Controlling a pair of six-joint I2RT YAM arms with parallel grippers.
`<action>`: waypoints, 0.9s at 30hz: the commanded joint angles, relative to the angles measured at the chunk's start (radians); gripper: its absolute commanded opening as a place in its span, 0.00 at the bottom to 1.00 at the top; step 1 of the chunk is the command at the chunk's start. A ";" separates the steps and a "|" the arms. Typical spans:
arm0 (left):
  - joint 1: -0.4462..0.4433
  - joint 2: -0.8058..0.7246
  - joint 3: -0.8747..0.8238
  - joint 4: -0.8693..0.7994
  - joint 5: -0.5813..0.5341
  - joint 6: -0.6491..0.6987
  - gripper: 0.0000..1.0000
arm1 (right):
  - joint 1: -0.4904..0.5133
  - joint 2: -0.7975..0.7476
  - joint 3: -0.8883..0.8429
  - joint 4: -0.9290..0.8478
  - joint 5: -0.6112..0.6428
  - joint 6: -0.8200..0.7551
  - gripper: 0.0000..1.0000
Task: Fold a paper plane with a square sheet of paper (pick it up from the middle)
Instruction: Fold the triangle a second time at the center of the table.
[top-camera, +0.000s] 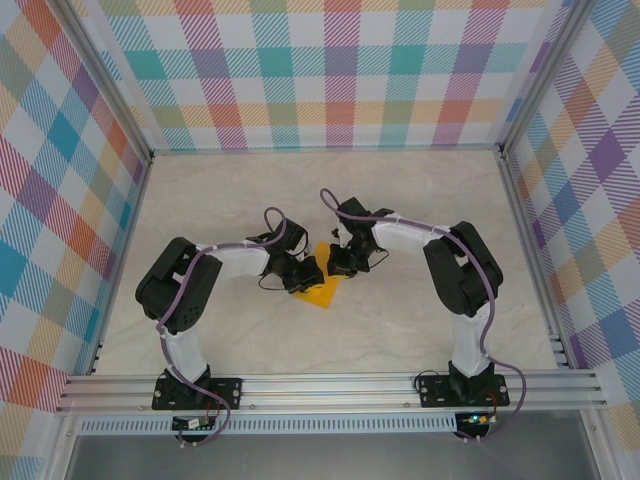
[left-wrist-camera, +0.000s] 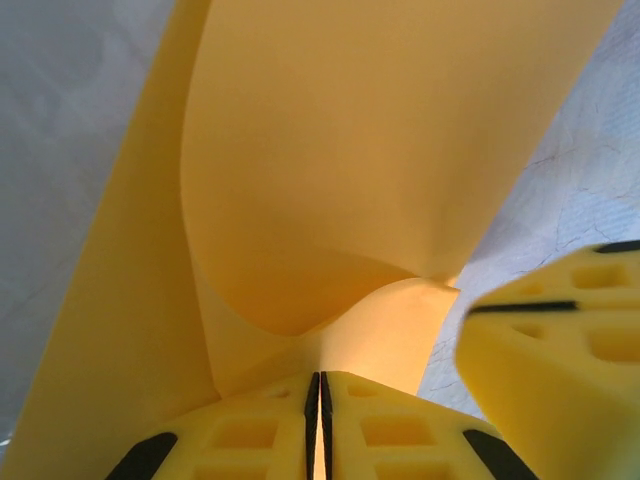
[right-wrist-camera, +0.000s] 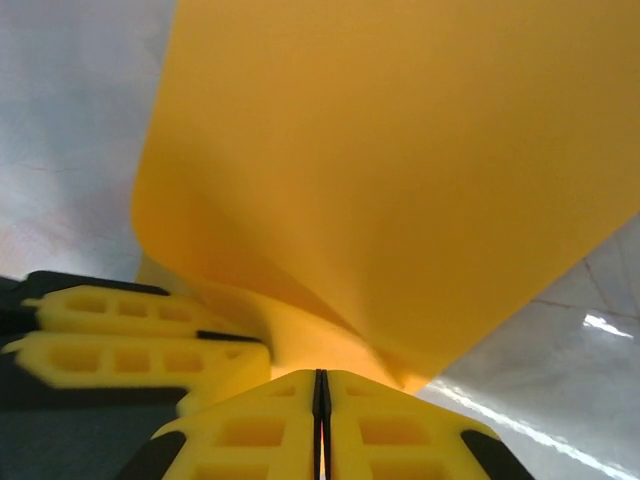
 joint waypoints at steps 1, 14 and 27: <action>0.006 0.030 0.015 -0.055 -0.021 0.016 0.12 | 0.007 0.023 -0.015 0.006 -0.019 0.005 0.10; 0.024 -0.084 0.047 -0.022 -0.055 0.026 0.13 | 0.005 0.055 -0.063 -0.038 0.108 -0.020 0.09; 0.051 -0.015 0.058 -0.041 -0.102 0.066 0.13 | 0.005 0.067 -0.061 -0.051 0.133 -0.027 0.09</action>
